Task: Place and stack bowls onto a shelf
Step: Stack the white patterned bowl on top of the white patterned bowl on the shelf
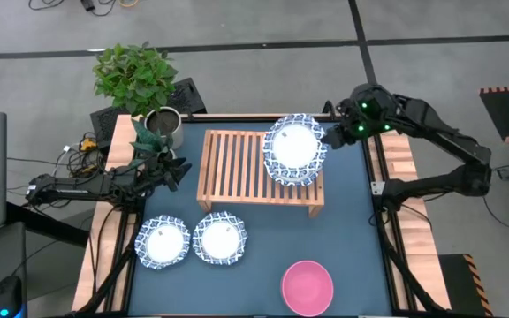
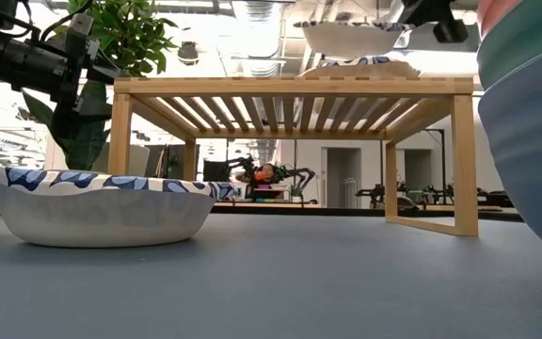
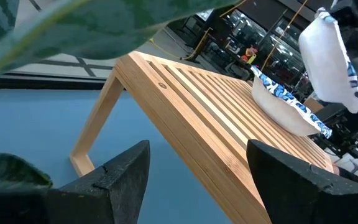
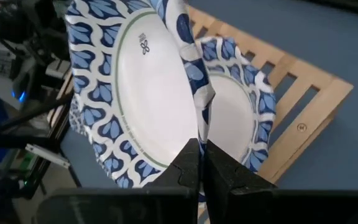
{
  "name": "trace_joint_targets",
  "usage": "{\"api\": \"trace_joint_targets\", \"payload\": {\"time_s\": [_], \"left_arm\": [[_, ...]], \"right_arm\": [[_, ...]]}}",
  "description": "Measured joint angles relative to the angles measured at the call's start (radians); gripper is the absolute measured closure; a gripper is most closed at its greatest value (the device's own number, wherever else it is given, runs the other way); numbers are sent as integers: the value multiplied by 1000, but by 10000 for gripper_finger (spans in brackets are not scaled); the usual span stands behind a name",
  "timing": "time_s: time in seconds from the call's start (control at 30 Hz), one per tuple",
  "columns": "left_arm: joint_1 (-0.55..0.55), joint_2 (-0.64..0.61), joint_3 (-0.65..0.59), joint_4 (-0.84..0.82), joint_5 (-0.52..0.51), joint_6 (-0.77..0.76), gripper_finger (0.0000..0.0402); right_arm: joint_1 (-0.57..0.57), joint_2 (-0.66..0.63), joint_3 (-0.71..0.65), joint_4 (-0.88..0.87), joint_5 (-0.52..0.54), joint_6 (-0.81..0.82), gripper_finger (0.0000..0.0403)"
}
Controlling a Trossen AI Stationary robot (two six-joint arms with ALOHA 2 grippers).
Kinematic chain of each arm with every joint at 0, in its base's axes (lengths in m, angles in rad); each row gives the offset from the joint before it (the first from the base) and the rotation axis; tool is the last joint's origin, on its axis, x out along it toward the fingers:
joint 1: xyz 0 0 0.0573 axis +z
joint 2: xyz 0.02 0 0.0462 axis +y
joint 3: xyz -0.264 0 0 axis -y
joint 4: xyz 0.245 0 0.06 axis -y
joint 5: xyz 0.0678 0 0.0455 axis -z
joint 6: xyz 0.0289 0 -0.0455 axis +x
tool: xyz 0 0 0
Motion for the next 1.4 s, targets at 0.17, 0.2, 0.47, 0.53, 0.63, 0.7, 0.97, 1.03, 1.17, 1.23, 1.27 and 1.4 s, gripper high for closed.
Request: {"api": "trace_joint_targets", "payload": {"time_s": [0.17, 0.2, 0.47, 0.53, 0.63, 0.7, 0.97, 1.03, 1.17, 1.23, 1.27, 1.4], "left_arm": [[0, 0, 0, 0, 1, 6, 148], [0, 0, 0, 0, 1, 8, 148], [0, 0, 0, 0, 1, 8, 148], [0, 0, 0, 0, 1, 8, 148], [0, 0, 0, 0, 1, 8, 148], [0, 0, 0, 0, 1, 8, 148], [0, 0, 0, 0, -1, 7, 148], [0, 0, 0, 0, -1, 7, 148], [0, 0, 0, 0, -2, 6, 148], [0, 0, 0, 0, -2, 6, 148], [0, 0, 0, 0, -2, 6, 148], [0, 0, 0, 0, -5, 5, 148]], "right_arm": [[-46, -8, -59, -3, -38, -6, 364], [-59, -12, -69, -7, -38, -7, 363], [-132, -24, -160, 3, -134, -48, 362], [-141, -21, -188, 22, -169, -54, 361], [-164, -20, -218, 73, -212, -72, 361], [-181, -20, -224, 106, -225, -85, 359], [-211, -20, -225, 133, -343, -108, 320], [-211, -20, -225, 136, -343, -102, 308], [-211, -22, -225, 155, -344, -99, 290], [-211, -23, -225, 167, -368, -99, 288], [-211, -23, -225, 168, -379, -99, 288], [-201, -23, -225, 167, -398, -120, 288]]}}
